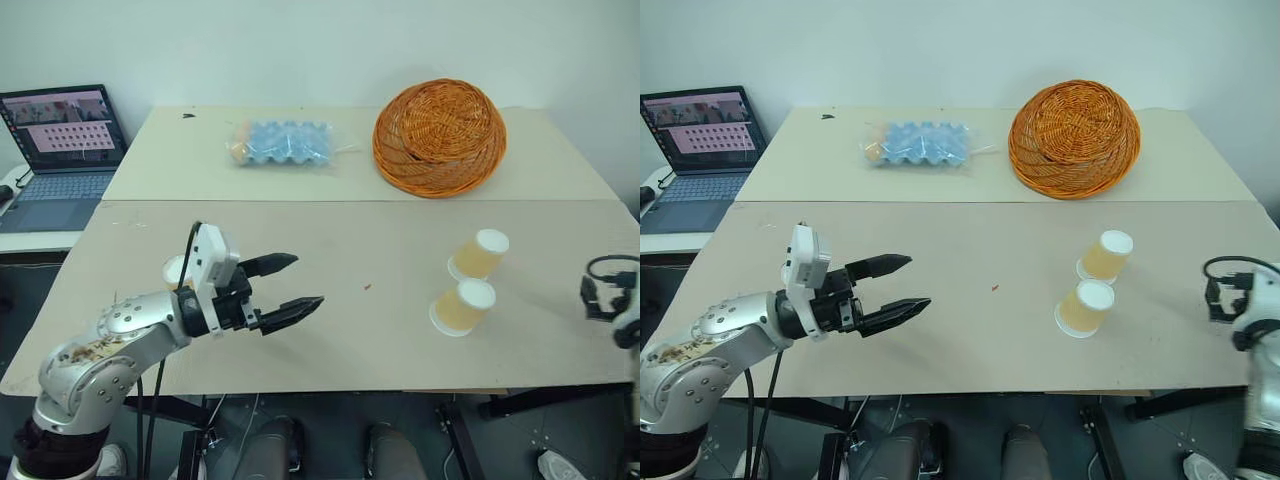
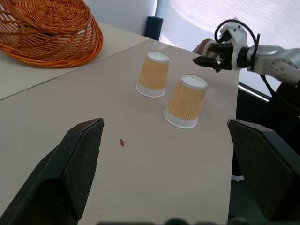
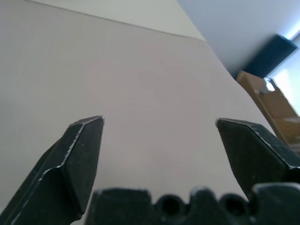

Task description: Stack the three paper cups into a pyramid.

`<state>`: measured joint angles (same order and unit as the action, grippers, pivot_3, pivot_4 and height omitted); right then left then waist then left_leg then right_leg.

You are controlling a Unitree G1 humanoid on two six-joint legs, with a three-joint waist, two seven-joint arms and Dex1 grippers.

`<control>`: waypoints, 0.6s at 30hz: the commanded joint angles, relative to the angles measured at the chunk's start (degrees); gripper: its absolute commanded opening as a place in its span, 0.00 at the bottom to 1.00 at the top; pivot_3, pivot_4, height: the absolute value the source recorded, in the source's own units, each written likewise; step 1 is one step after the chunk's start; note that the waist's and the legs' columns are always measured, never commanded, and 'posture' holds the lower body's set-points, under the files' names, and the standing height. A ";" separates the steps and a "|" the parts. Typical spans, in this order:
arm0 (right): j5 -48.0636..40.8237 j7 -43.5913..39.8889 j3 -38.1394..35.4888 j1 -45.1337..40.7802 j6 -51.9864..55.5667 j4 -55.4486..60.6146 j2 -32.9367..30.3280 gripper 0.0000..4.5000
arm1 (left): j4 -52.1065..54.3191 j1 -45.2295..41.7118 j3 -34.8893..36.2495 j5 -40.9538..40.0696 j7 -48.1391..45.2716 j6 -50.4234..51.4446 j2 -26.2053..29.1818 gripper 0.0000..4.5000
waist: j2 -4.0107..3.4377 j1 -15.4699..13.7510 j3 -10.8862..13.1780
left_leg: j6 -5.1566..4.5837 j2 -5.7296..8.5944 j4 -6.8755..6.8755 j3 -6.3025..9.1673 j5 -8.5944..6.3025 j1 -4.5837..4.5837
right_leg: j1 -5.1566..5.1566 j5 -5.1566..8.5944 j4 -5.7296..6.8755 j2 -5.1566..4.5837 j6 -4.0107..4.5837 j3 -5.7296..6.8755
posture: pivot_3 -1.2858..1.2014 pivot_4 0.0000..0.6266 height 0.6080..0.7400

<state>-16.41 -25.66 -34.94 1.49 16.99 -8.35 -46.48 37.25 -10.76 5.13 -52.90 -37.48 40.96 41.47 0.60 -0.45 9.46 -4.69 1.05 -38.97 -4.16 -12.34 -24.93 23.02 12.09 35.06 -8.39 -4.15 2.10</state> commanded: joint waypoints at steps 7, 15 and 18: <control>-18.23 -32.89 -11.27 19.03 12.33 16.83 -8.81 1.00 | 3.60 1.88 0.61 6.35 -7.36 -5.26 4.90 1.00 | 0.02 0.28 -0.02 | -0.03 -0.14 0.02 -0.03 -0.08 0.06 | -0.06 0.14 -0.10 -0.03 0.26 -0.01 | 0.52 0.24 0.90; -16.27 -29.88 -1.39 9.94 11.48 16.96 -6.27 1.00 | 2.69 4.81 2.84 8.73 -11.19 -8.28 6.44 1.00 | 0.05 -0.20 0.00 | 0.44 -0.15 0.01 -0.04 -0.30 0.23 | 0.10 0.27 -0.08 -0.09 0.52 -0.03 | 0.52 0.24 0.90; -16.97 -30.78 0.98 9.10 11.85 17.78 -5.31 1.00 | 2.57 4.64 3.12 9.09 -11.08 -8.31 6.31 1.00 | 0.03 -0.97 0.00 | 0.38 -0.08 0.02 -0.01 -0.31 0.19 | 0.12 0.34 -0.07 -0.12 0.55 -0.01 | 0.52 0.24 0.90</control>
<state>-32.74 -56.12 -33.53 11.43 29.16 7.71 -51.74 39.02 -5.86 6.76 -44.03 -48.34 33.77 47.45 0.64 -1.42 9.46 -4.38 0.97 -38.95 -4.17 -12.66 -24.75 23.13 12.45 34.99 -8.51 -3.60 2.08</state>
